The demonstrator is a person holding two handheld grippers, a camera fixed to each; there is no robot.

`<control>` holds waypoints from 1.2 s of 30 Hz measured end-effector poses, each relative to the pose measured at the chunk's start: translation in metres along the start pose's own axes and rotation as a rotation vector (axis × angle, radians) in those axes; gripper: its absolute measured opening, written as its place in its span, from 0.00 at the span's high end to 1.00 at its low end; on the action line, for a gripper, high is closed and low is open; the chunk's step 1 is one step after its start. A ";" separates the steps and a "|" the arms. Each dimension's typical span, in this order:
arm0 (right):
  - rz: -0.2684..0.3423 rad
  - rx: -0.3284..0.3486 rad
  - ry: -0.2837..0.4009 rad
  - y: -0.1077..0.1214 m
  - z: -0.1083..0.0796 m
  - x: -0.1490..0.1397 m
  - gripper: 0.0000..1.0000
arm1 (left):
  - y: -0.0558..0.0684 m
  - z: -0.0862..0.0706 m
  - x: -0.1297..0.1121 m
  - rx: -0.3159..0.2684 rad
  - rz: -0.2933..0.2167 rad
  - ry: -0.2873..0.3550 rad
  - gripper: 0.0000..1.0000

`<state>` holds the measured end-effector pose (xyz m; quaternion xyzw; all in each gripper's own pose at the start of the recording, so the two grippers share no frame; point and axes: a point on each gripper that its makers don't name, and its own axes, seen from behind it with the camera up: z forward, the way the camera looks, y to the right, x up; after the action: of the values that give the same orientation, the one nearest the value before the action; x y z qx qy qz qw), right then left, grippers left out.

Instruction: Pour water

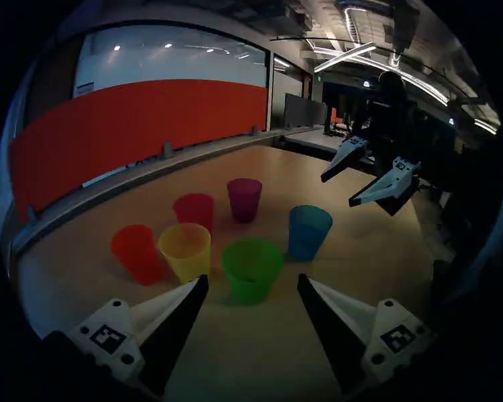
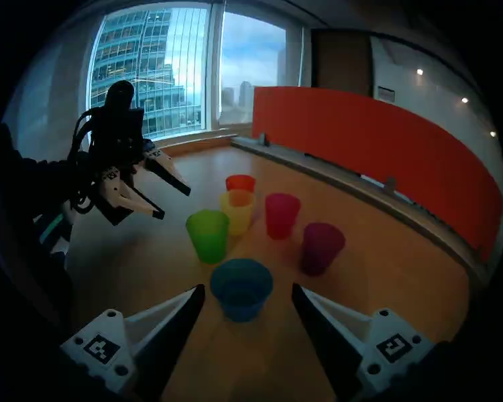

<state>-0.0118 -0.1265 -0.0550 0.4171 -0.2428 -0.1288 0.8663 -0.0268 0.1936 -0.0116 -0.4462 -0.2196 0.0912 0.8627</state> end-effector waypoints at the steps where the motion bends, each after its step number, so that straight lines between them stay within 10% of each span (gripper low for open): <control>1: -0.001 0.001 -0.004 0.000 0.002 -0.001 0.00 | 0.000 0.002 -0.001 -0.002 0.001 -0.004 0.01; 36: -0.010 0.049 -0.099 -0.005 0.050 -0.032 0.00 | -0.002 0.061 -0.024 -0.064 0.009 -0.103 0.01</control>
<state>-0.0651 -0.1487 -0.0422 0.4323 -0.2865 -0.1476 0.8422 -0.0763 0.2279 0.0138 -0.4692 -0.2646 0.1107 0.8352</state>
